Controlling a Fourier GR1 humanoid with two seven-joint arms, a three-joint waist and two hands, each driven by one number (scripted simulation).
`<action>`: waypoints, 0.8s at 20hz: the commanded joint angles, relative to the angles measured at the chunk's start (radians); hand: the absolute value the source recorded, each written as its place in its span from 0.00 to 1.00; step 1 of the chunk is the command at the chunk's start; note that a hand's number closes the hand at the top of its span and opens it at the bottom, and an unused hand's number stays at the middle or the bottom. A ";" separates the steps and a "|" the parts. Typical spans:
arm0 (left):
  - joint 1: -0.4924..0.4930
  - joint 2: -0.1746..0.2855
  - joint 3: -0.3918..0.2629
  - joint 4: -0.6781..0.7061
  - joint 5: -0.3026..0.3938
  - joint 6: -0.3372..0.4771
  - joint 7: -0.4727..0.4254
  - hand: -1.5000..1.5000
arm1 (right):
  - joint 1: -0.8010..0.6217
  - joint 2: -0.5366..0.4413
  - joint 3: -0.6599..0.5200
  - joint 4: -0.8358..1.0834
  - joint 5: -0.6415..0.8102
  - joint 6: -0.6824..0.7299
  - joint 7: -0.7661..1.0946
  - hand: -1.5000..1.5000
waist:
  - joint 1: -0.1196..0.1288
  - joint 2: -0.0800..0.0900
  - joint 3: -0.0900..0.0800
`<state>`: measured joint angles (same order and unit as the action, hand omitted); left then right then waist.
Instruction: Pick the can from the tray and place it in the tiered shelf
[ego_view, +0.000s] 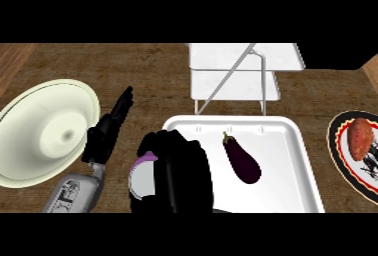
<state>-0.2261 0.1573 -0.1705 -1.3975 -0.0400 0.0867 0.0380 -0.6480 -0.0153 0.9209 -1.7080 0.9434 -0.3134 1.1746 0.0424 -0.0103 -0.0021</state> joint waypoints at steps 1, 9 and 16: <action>0.011 0.024 0.016 -0.015 0.007 -0.014 -0.001 0.50 | -0.122 0.015 -0.046 -0.026 0.075 -0.026 0.284 1.00 | -0.011 -0.009 -0.002; 0.015 0.012 0.029 0.005 0.010 -0.002 -0.015 0.50 | -0.310 0.014 -0.223 0.005 0.166 0.113 0.312 1.00 | -0.028 -0.009 -0.002; 0.031 0.013 0.034 -0.008 0.013 -0.005 -0.017 0.50 | -0.478 0.014 -0.363 0.089 0.216 0.252 0.313 1.00 | -0.023 -0.008 -0.002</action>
<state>-0.2023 0.1658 -0.1432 -1.3869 -0.0371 0.0894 0.0129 -1.0115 -0.0170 0.6255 -1.6568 1.1368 -0.1841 1.2505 0.0120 -0.0180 -0.0040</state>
